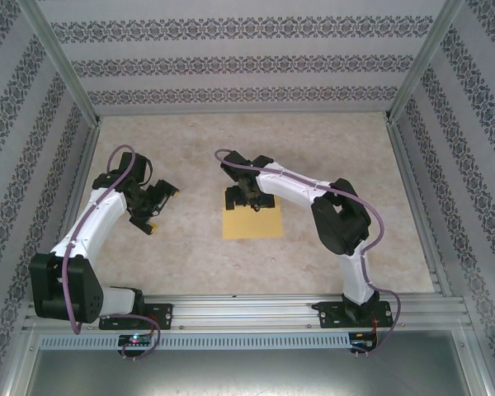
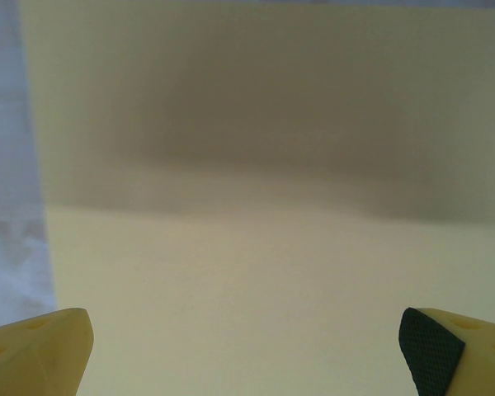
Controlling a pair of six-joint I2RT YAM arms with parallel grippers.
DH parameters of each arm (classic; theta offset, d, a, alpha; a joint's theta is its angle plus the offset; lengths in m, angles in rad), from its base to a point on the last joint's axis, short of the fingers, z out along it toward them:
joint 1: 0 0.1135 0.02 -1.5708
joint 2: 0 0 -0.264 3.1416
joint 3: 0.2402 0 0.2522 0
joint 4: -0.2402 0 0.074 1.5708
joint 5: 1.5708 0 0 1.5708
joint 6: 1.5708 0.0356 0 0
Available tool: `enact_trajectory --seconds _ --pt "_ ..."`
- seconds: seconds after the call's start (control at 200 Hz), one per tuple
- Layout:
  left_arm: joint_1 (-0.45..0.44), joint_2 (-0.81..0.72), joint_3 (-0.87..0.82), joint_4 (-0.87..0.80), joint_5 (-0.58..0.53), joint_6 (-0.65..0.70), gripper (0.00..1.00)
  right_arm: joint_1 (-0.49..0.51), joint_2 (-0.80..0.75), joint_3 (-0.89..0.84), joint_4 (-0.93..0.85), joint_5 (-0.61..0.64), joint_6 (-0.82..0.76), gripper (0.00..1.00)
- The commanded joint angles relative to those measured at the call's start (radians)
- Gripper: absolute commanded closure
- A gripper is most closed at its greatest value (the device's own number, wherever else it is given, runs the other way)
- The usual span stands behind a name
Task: Fold a paper plane with a square sheet of paper (pick it up from the middle)
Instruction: Fold the square sheet of paper in half at the center of the table.
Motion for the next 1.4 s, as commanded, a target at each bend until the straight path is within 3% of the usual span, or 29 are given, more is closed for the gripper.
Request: enact_trajectory --seconds 0.0,0.744,1.079,1.394 --pt "-0.004 -0.011 -0.025 0.034 0.015 0.032 0.00 0.000 0.038 0.026 -0.040 0.043 0.012 0.02" --pt "-0.005 -0.048 -0.073 0.119 0.026 0.089 0.00 -0.003 0.132 -0.093 0.041 -0.025 0.031 0.02" --pt "-0.012 -0.009 -0.105 0.200 0.110 0.184 0.00 -0.005 0.120 -0.135 0.091 -0.037 0.016 0.03" --pt "-0.041 -0.011 -0.132 0.196 0.045 0.209 0.00 -0.006 0.121 -0.149 0.132 -0.056 -0.042 0.03"
